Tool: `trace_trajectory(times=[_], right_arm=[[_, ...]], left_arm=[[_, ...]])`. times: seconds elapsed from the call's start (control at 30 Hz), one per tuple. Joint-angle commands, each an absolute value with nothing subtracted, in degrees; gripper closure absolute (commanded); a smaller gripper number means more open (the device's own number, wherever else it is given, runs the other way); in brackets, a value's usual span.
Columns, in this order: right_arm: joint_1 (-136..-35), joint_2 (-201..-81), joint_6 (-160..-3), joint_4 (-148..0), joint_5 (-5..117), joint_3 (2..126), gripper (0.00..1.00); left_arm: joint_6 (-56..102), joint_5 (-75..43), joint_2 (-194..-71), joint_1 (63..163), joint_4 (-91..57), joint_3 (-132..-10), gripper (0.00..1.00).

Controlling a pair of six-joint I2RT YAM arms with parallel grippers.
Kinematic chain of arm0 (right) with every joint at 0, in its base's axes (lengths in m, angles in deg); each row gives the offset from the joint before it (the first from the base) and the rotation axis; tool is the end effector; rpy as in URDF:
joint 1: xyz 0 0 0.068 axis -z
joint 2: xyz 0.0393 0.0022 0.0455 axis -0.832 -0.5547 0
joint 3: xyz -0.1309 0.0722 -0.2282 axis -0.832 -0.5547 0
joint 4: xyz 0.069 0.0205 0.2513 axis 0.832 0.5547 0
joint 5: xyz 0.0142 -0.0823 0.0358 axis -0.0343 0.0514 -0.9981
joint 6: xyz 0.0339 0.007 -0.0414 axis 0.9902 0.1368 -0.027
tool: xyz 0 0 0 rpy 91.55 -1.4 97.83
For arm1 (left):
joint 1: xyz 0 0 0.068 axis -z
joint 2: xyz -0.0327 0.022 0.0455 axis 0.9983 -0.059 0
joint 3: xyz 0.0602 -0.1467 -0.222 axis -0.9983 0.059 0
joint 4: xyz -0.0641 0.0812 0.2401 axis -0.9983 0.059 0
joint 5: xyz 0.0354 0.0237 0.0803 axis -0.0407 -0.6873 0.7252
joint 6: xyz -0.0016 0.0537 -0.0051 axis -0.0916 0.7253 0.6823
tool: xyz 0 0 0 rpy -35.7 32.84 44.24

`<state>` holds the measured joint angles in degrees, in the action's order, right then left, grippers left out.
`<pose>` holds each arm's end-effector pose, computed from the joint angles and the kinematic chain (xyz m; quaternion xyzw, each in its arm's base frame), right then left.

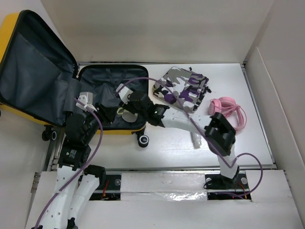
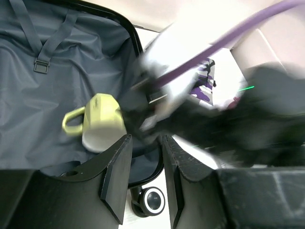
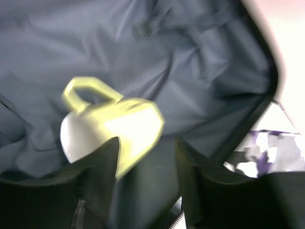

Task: Pack the luggage

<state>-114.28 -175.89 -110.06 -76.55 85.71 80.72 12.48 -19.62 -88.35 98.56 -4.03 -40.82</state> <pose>0.2675 0.4030 0.2664 -0.4429 0.6923 0.0222 0.5693 0.1277 -0.0345 0.3550 0.0091 0.7070 -0.2776 0.6505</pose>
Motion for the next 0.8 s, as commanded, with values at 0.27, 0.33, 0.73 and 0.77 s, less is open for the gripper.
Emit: trace_trajectory(times=[0.27, 0.33, 0.73, 0.77], right_arm=[[-104.8, -141.2, -90.5, -82.2, 90.1, 50.7, 1.00], [-98.3, -136.1, -83.7, -81.5, 89.8, 43.7, 1.00], [-84.9, -129.1, -74.4, -75.7, 81.2, 23.7, 0.20], [-84.9, -130.4, -74.3, -76.2, 79.7, 23.3, 0.20]], left_arm=[[12.3, -19.0, -86.7, 98.8, -5.3, -42.3, 0.71], [12.4, -19.2, -86.5, 98.8, -5.3, -42.3, 0.72], [12.5, -18.8, -85.3, 98.8, -5.0, -42.2, 0.74], [12.5, -18.9, -85.2, 98.8, -4.9, -42.2, 0.74]])
